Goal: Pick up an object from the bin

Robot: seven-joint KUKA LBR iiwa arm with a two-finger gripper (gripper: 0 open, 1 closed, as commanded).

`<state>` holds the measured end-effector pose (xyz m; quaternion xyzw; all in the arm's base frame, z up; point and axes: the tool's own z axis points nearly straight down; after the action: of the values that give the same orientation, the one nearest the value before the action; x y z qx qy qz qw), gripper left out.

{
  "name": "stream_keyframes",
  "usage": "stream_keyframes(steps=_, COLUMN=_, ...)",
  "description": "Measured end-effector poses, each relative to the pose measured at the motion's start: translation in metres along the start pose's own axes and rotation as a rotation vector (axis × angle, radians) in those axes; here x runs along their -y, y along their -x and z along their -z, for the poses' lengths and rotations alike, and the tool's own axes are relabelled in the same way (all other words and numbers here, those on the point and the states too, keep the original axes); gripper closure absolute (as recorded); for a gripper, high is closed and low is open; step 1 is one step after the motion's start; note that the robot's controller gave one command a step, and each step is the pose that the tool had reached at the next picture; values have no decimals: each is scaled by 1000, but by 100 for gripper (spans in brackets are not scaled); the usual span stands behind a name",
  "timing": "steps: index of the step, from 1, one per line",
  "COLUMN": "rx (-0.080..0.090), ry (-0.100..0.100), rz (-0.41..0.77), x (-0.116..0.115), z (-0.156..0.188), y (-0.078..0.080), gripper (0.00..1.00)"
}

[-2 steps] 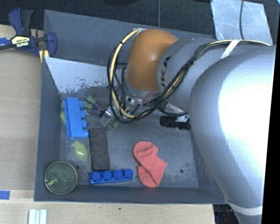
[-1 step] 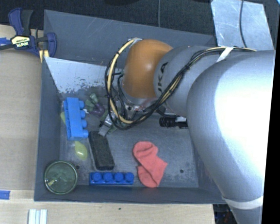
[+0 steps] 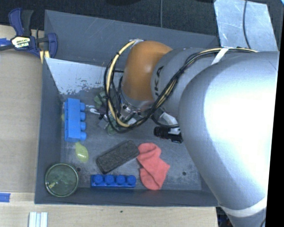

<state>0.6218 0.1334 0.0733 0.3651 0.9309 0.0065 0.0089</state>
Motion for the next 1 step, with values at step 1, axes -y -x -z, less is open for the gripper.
stream_keyframes(steps=1, rx=0, ry=0, rz=0, x=0, z=0, y=0, gripper=100)
